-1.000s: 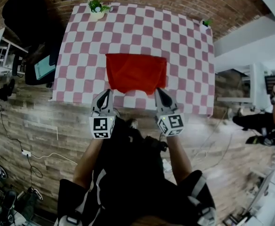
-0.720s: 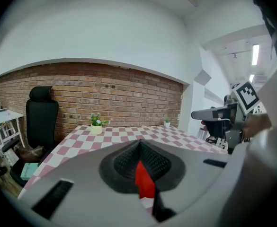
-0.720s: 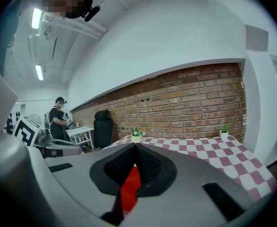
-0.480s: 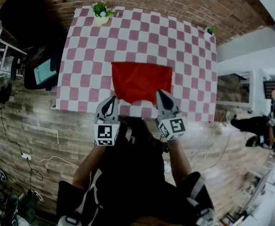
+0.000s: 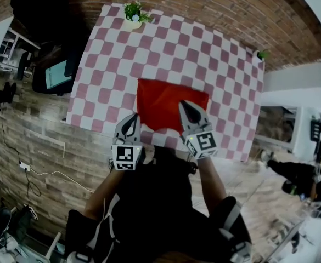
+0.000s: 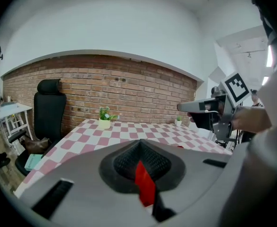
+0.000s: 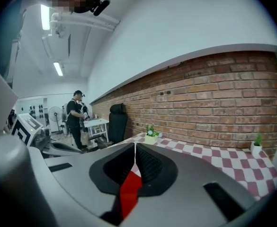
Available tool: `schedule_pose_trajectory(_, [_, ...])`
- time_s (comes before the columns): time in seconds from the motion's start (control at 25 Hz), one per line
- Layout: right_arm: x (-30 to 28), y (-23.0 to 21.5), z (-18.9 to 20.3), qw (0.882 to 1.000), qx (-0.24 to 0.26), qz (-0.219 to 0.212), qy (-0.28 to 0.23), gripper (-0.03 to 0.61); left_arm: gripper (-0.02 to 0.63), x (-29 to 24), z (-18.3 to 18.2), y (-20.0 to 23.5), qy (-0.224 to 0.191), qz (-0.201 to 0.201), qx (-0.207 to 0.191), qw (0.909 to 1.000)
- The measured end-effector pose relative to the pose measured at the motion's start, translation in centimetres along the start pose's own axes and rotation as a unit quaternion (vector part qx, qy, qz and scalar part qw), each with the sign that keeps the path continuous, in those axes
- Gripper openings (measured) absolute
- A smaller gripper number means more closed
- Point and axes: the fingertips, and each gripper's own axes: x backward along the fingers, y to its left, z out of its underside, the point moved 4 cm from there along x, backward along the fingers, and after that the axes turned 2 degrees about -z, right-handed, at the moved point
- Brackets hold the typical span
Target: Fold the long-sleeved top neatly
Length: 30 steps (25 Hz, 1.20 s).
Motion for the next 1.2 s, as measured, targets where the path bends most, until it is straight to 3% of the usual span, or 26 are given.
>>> schedule_pose_trajectory(0.2, [-4.8,-0.8,0.9,0.996,0.029,-0.064,0.052,0.012,0.009,-2.6,3.3,-0.3,0.055,0.000,0.030,0.9981])
schedule_pose_trajectory(0.24, [-5.7,-0.7,1.3,0.994,0.031,-0.080,0.074,0.016,0.025,-3.1,4.2,-0.5,0.070,0.005,0.036,0.9969])
schedule_pose_trajectory(0.32, [-7.7,-0.6,2.4,0.985,0.043,-0.116,0.119,0.047,0.152,-4.3,6.1,-1.1,0.103,0.020,0.048,0.9933])
schedule_pose_trajectory(0.4, [-9.9,-0.5,3.6,0.974,0.063,-0.152,0.153,0.073,0.166,-5.4,7.9,-1.5,0.131,0.030,0.056,0.9894])
schedule_pose_trajectory(0.56, [-13.9,0.1,6.6,0.944,0.104,-0.228,0.213,0.109,0.222,-6.5,11.1,-1.6,0.177,0.023,0.087,0.9801])
schedule_pose_trajectory(0.72, [-17.5,0.3,9.8,0.906,0.146,-0.283,0.280,0.110,0.229,-7.5,13.4,-1.3,0.205,0.010,0.116,0.9718])
schedule_pose_trajectory(0.92, [-21.1,0.3,13.3,0.861,0.173,-0.322,0.352,0.151,0.236,-8.6,15.4,-1.3,0.233,0.003,0.152,0.9605])
schedule_pose_trajectory(1.2, [-24.7,0.0,16.3,0.821,0.192,-0.351,0.407,0.169,0.238,-9.3,17.0,-0.9,0.264,-0.002,0.168,0.9498])
